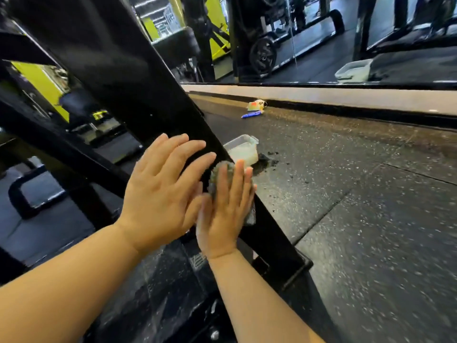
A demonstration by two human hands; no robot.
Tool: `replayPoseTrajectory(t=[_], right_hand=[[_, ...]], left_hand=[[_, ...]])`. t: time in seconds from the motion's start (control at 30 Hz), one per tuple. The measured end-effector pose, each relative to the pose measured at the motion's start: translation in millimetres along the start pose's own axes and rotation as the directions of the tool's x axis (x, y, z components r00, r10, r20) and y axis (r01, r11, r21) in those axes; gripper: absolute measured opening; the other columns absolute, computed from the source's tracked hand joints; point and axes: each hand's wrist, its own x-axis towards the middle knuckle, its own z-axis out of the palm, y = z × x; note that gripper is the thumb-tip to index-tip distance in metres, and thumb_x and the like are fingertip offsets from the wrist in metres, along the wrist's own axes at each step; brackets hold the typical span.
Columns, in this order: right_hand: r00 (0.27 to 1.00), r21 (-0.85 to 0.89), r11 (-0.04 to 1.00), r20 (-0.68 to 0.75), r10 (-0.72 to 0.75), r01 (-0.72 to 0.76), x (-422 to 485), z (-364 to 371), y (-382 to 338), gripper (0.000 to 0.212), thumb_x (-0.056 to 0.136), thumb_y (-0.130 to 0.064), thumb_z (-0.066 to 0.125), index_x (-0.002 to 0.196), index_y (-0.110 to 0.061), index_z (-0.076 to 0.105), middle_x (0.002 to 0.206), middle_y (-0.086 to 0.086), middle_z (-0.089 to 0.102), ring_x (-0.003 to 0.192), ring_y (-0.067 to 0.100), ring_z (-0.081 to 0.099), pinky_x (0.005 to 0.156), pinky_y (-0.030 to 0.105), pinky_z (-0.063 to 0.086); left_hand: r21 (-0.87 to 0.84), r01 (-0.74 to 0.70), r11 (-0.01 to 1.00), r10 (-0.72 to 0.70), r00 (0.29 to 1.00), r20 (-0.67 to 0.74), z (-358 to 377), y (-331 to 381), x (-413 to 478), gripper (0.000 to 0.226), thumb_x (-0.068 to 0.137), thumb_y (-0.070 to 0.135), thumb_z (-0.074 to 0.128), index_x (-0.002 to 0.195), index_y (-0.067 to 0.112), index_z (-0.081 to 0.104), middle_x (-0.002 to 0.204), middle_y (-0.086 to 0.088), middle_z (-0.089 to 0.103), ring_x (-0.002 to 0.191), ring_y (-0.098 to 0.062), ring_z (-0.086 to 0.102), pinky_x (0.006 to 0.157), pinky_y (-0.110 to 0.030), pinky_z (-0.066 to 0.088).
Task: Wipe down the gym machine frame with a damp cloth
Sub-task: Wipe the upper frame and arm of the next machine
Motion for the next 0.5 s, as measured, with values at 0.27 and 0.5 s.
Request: replayPoseTrajectory(t=[0.27,0.5], right_hand=[[0.234,0.288,0.204,0.074,0.969,-0.936,-71,-31,149,0.054,0.106,-0.027,0.024,0.154,-0.014,0.003,0.161,0.004,-0.008,0.149,0.022,-0.004,0.118,0.035,0.004],[0.836,0.245,0.803,0.067,0.545,-0.543,-24,-16,22,0.057,0.098,-0.057,0.011,0.148,-0.042,-0.010,0.154,-0.021,-0.023,0.146,0.008,-0.017,0.118,0.032,-0.012]], left_hand=[[0.070,-0.168,0.983,0.143,0.952,0.271,46,37,-24,0.042,0.085,0.027,0.046,0.117,0.010,0.066,0.132,-0.016,0.054,0.132,-0.038,0.033,0.113,-0.052,0.021],[0.100,-0.081,0.992,0.060,0.978,0.202,55,44,-24,0.044,0.093,0.029,0.033,0.116,0.012,0.067,0.131,-0.015,0.056,0.131,-0.035,0.033,0.114,-0.047,0.016]])
